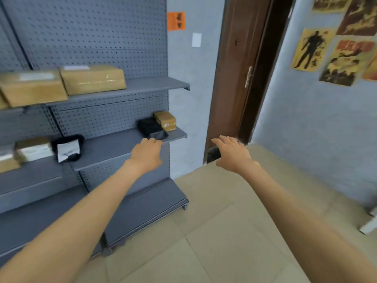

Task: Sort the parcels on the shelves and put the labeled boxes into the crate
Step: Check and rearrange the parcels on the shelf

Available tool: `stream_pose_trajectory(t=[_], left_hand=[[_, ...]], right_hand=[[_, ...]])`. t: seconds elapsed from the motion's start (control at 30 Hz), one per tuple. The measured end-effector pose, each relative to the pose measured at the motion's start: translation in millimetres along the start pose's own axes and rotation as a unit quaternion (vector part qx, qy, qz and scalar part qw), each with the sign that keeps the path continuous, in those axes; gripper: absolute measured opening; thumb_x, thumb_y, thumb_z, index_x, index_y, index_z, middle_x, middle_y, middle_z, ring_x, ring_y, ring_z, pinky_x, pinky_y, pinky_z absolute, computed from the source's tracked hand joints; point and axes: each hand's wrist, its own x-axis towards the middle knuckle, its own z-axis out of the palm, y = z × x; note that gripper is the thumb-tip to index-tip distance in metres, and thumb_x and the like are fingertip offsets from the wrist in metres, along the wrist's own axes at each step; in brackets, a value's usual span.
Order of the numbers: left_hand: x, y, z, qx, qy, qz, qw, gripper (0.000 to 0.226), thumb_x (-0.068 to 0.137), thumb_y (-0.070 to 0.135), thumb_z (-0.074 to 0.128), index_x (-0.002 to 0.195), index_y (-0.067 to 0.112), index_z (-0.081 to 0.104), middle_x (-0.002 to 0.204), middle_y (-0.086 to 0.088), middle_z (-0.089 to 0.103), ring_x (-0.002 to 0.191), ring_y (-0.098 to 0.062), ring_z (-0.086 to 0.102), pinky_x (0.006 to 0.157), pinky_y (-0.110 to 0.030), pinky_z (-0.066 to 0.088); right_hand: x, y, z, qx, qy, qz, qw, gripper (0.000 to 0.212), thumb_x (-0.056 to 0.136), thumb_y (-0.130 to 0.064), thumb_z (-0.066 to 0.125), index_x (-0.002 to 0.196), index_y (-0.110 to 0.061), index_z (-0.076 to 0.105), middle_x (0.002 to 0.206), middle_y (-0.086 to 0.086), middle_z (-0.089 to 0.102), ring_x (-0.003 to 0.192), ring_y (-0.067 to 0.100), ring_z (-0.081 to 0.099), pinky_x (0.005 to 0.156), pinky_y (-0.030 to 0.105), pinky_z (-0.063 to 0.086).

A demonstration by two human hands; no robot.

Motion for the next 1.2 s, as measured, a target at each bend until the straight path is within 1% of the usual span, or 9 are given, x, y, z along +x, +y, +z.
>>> stream_pose_trajectory(t=[0.27,0.37,0.47,0.7,0.87,0.97,1.03,1.13,1.2], left_hand=[[78,-47,41,-0.021,-0.016,-0.132,0.991,0.053,0.091,0.026,0.06,0.138,0.01,0.042,0.139,-0.01,0.046,0.128,-0.03,0.04,0.092,-0.041,0.046],[101,-56,53,-0.038,-0.007,-0.163,0.986,0.056,0.091,0.026,0.06,0.141,0.011,0.04,0.141,-0.009,0.045,0.13,-0.029,0.039,0.094,-0.042,0.044],[122,-70,64,-0.055,0.001,-0.195,0.979,0.052,0.091,0.021,0.059,0.14,0.011,0.042,0.139,-0.009,0.048,0.128,-0.029,0.041,0.093,-0.042,0.046],[188,-118,99,-0.076,-0.033,-0.24,0.967,0.057,0.092,0.022,0.059,0.144,0.012,0.038,0.141,-0.01,0.046,0.131,-0.03,0.039,0.094,-0.042,0.044],[257,-153,139,-0.103,-0.061,-0.241,0.963,0.06,0.092,0.02,0.059,0.146,0.013,0.036,0.144,-0.01,0.044,0.132,-0.03,0.038,0.095,-0.043,0.045],[296,-167,159,-0.113,-0.083,-0.234,0.962,0.058,0.092,0.019,0.059,0.145,0.013,0.037,0.141,-0.01,0.046,0.13,-0.029,0.04,0.094,-0.044,0.045],[320,-173,171,-0.123,-0.095,-0.232,0.96,0.056,0.091,0.018,0.059,0.143,0.011,0.039,0.14,-0.011,0.047,0.129,-0.03,0.042,0.094,-0.044,0.045],[351,-176,187,-0.145,-0.11,-0.231,0.956,0.063,0.09,0.018,0.061,0.147,0.013,0.033,0.145,-0.011,0.041,0.133,-0.029,0.038,0.099,-0.042,0.043],[373,-176,194,-0.161,-0.111,-0.226,0.954,0.07,0.089,0.018,0.062,0.149,0.014,0.028,0.149,-0.011,0.037,0.135,-0.029,0.036,0.102,-0.042,0.042]], right_hand=[[149,-8,53,0.015,-0.042,-0.107,0.993,0.073,0.087,-0.025,0.062,0.149,-0.02,0.024,0.154,0.007,0.027,0.142,0.03,0.025,0.111,0.05,0.031],[194,-6,69,0.025,-0.059,-0.124,0.99,0.074,0.086,-0.026,0.062,0.15,-0.02,0.024,0.155,0.007,0.026,0.141,0.031,0.025,0.109,0.048,0.033],[237,-15,85,0.045,-0.077,-0.144,0.986,0.074,0.085,-0.027,0.064,0.149,-0.019,0.027,0.154,0.007,0.03,0.139,0.031,0.029,0.105,0.047,0.036],[332,-54,127,0.069,-0.105,-0.185,0.975,0.074,0.085,-0.023,0.065,0.148,-0.017,0.027,0.151,0.009,0.034,0.136,0.031,0.032,0.104,0.045,0.035],[402,-79,167,0.094,-0.13,-0.181,0.97,0.074,0.085,-0.023,0.066,0.148,-0.019,0.028,0.15,0.009,0.035,0.136,0.031,0.033,0.103,0.047,0.037],[443,-88,190,0.122,-0.137,-0.172,0.968,0.071,0.084,-0.022,0.066,0.146,-0.019,0.031,0.146,0.011,0.041,0.131,0.033,0.038,0.101,0.047,0.041],[465,-91,204,0.146,-0.146,-0.161,0.965,0.073,0.084,-0.022,0.067,0.147,-0.019,0.029,0.146,0.012,0.04,0.131,0.034,0.037,0.1,0.048,0.042],[490,-93,222,0.208,-0.175,-0.128,0.954,0.079,0.084,-0.021,0.068,0.15,-0.017,0.024,0.149,0.013,0.034,0.135,0.035,0.033,0.103,0.048,0.04],[507,-94,233,0.264,-0.192,-0.097,0.94,0.083,0.082,-0.019,0.07,0.15,-0.016,0.023,0.147,0.014,0.036,0.133,0.036,0.035,0.104,0.047,0.04]])
